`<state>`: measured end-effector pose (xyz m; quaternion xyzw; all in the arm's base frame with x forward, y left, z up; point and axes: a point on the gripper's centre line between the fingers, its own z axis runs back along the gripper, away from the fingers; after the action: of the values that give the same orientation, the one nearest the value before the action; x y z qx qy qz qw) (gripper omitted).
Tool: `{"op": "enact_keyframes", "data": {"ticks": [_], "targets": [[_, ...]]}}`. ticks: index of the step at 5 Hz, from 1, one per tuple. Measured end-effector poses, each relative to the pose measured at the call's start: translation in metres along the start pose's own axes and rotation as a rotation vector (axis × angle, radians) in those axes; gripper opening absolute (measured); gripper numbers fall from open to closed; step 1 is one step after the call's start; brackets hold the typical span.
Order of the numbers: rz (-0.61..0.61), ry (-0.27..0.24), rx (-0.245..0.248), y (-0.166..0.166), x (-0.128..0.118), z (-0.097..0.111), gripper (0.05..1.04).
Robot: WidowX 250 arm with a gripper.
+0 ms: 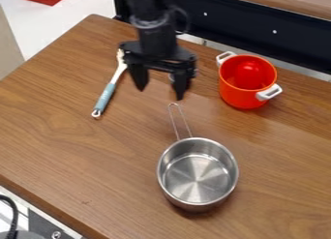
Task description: Put a tomato from the orange pot to the silver basket
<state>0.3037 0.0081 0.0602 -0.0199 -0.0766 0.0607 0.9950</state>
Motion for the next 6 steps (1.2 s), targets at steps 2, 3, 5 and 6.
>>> {"op": "enact_keyframes", "data": {"ticks": [2, 3, 5, 6], "targets": [[0.099, -0.116, -0.032, -0.048, 0.048, -0.005, 0.993], [0.157, -0.119, -0.038, -0.060, 0.069, -0.005, 0.993], [0.224, -0.111, -0.023, -0.070, 0.098, -0.021, 0.993], [0.237, -0.094, -0.020, -0.072, 0.097, -0.032, 0.993]]}}
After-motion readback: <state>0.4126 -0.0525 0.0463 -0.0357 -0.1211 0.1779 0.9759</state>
